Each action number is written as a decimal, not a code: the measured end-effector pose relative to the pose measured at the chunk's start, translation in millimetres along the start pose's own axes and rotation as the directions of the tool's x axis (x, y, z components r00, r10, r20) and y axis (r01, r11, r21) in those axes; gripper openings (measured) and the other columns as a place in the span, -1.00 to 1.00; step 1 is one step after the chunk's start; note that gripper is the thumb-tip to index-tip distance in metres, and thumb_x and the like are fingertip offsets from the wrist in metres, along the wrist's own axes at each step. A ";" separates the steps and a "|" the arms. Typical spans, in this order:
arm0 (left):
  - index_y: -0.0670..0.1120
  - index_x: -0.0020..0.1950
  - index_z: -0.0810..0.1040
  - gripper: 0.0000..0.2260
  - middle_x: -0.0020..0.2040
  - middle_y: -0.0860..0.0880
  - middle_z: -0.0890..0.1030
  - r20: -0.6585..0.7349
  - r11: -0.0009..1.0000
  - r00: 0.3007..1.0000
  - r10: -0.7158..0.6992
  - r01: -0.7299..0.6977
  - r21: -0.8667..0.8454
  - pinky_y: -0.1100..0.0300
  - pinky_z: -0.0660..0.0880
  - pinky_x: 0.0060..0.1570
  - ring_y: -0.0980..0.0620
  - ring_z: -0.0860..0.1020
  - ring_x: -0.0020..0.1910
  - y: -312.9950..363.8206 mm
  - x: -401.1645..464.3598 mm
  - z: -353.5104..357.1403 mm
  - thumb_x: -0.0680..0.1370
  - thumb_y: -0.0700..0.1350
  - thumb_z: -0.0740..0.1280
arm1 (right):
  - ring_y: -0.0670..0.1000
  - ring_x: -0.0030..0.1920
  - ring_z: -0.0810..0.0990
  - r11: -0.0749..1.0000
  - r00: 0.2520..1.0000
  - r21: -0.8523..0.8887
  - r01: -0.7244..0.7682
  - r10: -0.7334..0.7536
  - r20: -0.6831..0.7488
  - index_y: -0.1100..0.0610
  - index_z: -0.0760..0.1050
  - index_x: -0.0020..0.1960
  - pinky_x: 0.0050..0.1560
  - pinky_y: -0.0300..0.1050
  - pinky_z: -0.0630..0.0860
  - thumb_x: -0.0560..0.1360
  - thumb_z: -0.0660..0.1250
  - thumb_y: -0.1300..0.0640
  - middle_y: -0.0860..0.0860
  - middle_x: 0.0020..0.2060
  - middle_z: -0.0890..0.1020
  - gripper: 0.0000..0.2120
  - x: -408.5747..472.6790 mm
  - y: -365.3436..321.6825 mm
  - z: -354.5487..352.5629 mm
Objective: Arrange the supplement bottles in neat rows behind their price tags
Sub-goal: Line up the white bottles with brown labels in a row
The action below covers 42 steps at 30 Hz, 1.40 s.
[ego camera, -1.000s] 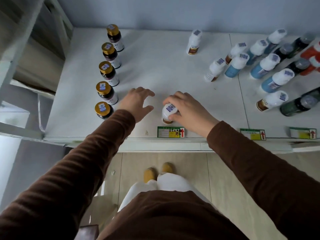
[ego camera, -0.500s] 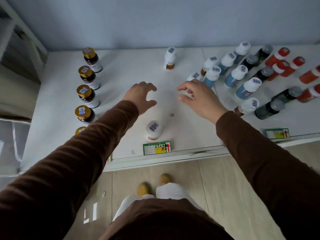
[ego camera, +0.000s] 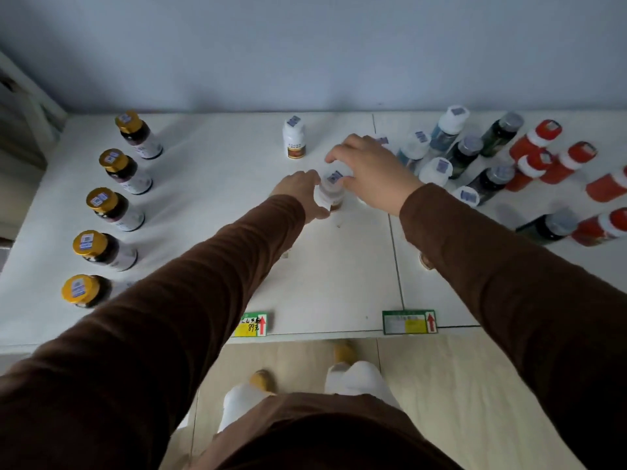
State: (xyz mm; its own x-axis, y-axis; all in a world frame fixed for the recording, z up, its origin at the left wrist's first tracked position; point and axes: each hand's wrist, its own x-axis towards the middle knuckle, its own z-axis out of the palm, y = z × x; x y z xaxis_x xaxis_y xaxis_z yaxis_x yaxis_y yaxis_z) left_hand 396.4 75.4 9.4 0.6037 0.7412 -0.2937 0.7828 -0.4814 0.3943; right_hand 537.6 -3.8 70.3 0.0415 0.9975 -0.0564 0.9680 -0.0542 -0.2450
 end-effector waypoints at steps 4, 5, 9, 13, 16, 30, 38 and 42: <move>-0.13 0.18 0.45 -0.46 0.09 -0.11 0.57 -0.091 0.992 0.989 -0.119 0.114 -0.063 0.06 0.44 0.03 -0.14 0.52 0.06 12.4 5.9 26.0 0.35 0.12 0.50 | 0.11 0.23 0.44 0.981 0.982 -0.065 0.183 -0.179 0.063 0.03 0.43 0.37 0.14 -0.01 0.42 0.54 0.32 0.23 0.07 0.25 0.49 -0.59 12.9 18.3 11.6; -0.13 0.16 0.47 -0.48 0.05 -0.11 0.59 -0.136 0.990 0.982 -0.131 0.123 -0.066 0.04 0.45 0.04 -0.13 0.53 0.03 15.7 6.5 31.5 0.35 0.14 0.49 | 0.12 0.20 0.47 0.971 0.973 -0.092 0.221 -0.213 0.084 0.03 0.44 0.36 0.12 0.01 0.43 0.53 0.32 0.22 0.07 0.23 0.50 -0.59 15.7 21.2 14.3; -0.13 0.11 0.52 -0.55 -0.02 -0.10 0.58 -0.295 0.976 0.939 -0.177 0.129 -0.174 0.04 0.41 0.03 -0.12 0.50 -0.02 24.7 6.1 47.8 0.35 0.09 0.50 | 0.14 0.11 0.53 0.936 0.944 -0.136 0.323 -0.310 0.112 0.02 0.45 0.34 0.06 0.00 0.38 0.51 0.29 0.19 0.07 0.12 0.54 -0.60 21.8 26.0 21.0; -0.10 0.12 0.52 -0.59 0.02 -0.06 0.61 -0.196 0.861 0.943 -0.270 0.146 -0.487 0.05 0.47 0.03 -0.08 0.54 0.02 18.2 0.8 51.9 0.36 0.03 0.51 | 0.13 0.09 0.55 0.963 0.956 -0.009 0.269 -0.266 0.119 0.04 0.48 0.30 0.08 0.00 0.40 0.49 0.32 0.18 0.07 0.12 0.55 -0.62 24.6 34.6 14.1; -0.09 0.13 0.53 -0.65 0.01 -0.02 0.66 -0.160 0.672 0.953 -0.257 0.057 -0.738 0.17 0.51 -0.01 0.04 0.61 -0.03 15.0 -12.0 38.3 0.40 -0.06 0.52 | 0.08 0.06 0.55 0.964 0.979 0.203 0.171 -0.190 0.079 0.07 0.51 0.25 0.10 -0.03 0.45 0.51 0.36 0.12 0.04 0.08 0.56 -0.69 26.6 43.4 -4.9; -0.23 0.35 0.45 -0.62 0.19 -0.27 0.59 0.118 0.061 0.976 0.185 0.109 -0.992 0.02 0.53 0.20 -0.23 0.57 0.22 7.1 -41.0 -37.9 0.63 -0.04 0.19 | -0.12 -0.32 0.51 0.576 0.993 0.811 -0.104 0.105 0.052 0.18 0.57 0.00 -0.21 -0.13 0.48 0.38 0.42 -0.30 -0.11 -0.30 0.58 -0.47 25.1 35.4 -45.2; -0.17 0.26 0.40 -0.73 0.09 -0.12 0.59 0.095 0.518 0.992 0.088 0.036 -0.854 0.14 0.49 0.21 -0.02 0.58 0.07 -12.3 -51.5 -60.5 0.57 -0.27 0.29 | -0.14 -0.07 0.59 0.689 0.999 0.724 0.042 -0.018 -0.040 0.05 0.63 0.15 0.12 -0.10 0.54 0.45 0.50 0.00 -0.19 -0.09 0.63 -0.70 23.3 6.7 -35.8; -0.17 0.19 0.42 -0.68 0.08 -0.13 0.59 0.065 0.691 0.995 0.070 -0.001 -0.723 0.11 0.52 0.12 -0.03 0.59 0.01 -44.0 -65.6 -71.0 0.49 -0.39 0.37 | -0.10 -0.07 0.58 0.746 0.997 0.661 0.082 -0.064 -0.052 0.06 0.61 0.15 0.06 -0.12 0.51 0.43 0.51 0.06 -0.12 -0.06 0.62 -0.69 21.1 -31.0 -19.7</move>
State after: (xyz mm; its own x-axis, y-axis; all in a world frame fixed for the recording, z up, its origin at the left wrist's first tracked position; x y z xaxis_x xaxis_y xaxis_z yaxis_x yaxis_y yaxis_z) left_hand 311.6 81.2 73.1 0.6653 0.6738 -0.3217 0.4314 0.0048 0.9022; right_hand 513.4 19.7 95.8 -0.0075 0.9999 0.0094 0.5624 0.0120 -0.8268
